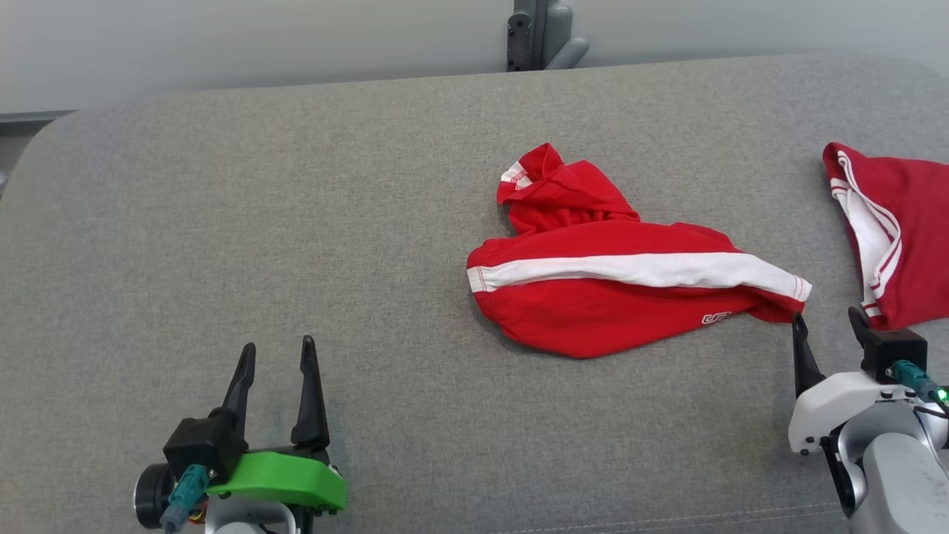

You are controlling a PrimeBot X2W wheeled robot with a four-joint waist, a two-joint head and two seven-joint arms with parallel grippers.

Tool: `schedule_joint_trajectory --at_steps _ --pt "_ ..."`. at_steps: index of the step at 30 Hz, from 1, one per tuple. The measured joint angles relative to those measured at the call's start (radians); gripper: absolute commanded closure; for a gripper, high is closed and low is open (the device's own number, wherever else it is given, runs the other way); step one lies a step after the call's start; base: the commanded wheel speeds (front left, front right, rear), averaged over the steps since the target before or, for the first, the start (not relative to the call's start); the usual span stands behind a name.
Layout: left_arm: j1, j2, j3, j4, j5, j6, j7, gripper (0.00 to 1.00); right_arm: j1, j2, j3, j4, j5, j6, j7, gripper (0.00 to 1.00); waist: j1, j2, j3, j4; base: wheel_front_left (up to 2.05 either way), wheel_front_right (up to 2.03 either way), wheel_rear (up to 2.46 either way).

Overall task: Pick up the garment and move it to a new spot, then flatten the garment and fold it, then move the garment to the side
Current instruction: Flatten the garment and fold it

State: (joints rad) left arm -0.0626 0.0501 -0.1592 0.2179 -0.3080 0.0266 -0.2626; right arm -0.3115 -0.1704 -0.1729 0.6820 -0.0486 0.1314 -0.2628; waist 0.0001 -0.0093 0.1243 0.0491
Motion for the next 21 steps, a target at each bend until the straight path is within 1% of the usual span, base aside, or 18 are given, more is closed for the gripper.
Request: schedule_joint_trajectory --at_steps 5,14,21 --pt "0.008 0.000 -0.009 -0.002 0.004 -0.002 0.000 0.00 0.028 0.016 0.007 -0.091 0.012 0.000 0.000 0.00 0.0000 0.0000 -0.029 -0.020 0.00 0.00 0.00" --pt "0.030 0.000 -0.023 0.001 0.004 -0.006 0.000 0.00 0.100 0.051 0.067 -0.299 0.050 0.000 0.000 0.00 0.0000 0.0000 -0.087 -0.047 0.00 0.00 0.00" --pt "0.041 0.000 -0.030 0.011 0.004 -0.009 0.000 0.00 0.167 0.072 0.102 -0.415 0.078 0.000 0.000 0.00 0.0000 0.0000 -0.119 -0.055 0.00 0.00 0.00"
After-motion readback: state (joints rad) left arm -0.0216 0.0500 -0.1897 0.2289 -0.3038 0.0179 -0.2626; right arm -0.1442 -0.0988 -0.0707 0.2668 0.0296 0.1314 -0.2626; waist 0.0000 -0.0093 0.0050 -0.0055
